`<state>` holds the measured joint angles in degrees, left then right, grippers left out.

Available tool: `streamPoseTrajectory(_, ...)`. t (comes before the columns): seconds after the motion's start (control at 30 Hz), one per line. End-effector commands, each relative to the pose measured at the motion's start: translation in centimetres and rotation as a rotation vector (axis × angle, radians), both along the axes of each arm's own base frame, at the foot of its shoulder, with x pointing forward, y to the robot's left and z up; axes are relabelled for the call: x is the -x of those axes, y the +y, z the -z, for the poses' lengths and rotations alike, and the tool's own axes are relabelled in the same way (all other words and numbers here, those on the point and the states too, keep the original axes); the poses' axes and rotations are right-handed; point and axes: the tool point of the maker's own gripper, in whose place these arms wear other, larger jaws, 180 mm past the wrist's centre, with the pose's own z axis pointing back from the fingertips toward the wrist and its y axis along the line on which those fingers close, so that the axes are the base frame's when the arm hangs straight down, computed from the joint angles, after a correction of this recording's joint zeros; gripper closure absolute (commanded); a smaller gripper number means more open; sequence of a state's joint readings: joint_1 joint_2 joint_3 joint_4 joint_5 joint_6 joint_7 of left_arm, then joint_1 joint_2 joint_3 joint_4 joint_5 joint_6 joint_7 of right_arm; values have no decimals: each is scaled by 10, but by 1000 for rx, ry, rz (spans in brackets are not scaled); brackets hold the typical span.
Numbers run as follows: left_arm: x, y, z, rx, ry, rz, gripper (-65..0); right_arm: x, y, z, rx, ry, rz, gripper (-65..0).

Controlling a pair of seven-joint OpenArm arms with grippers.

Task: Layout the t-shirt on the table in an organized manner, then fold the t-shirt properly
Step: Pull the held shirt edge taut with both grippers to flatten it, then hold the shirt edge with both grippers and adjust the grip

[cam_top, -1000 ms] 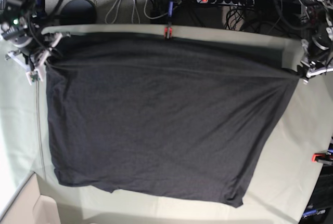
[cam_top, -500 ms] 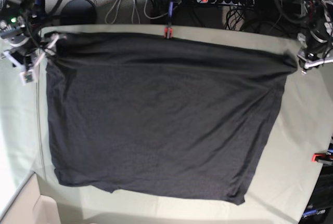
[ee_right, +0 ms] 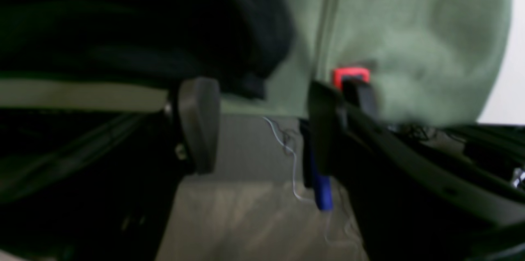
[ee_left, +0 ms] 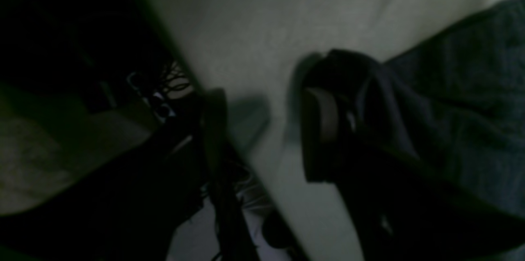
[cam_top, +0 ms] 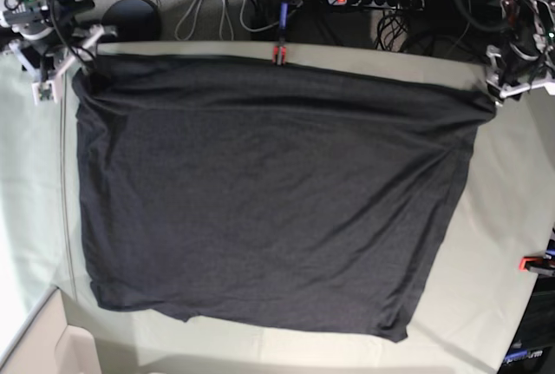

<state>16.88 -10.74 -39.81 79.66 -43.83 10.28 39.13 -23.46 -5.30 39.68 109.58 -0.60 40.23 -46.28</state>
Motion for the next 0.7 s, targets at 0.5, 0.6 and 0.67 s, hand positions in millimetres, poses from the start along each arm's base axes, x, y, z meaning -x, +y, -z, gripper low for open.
streamPoseTrajectory(0.5, -27, 2, 4, 35, -31, -15, -289, -2, 21, 51, -141, 78, 7, -348)
streamPoseTrajectory(0.6, -41, -12, 5, 39, -36, 34, -285, -5, 21, 56, -154, 83, 10, -348)
streamPoseTrajectory(0.67, -45, -18, 6, 38, -31, 62, -283, -4, 17, 60, -157, 98, 10, -347)
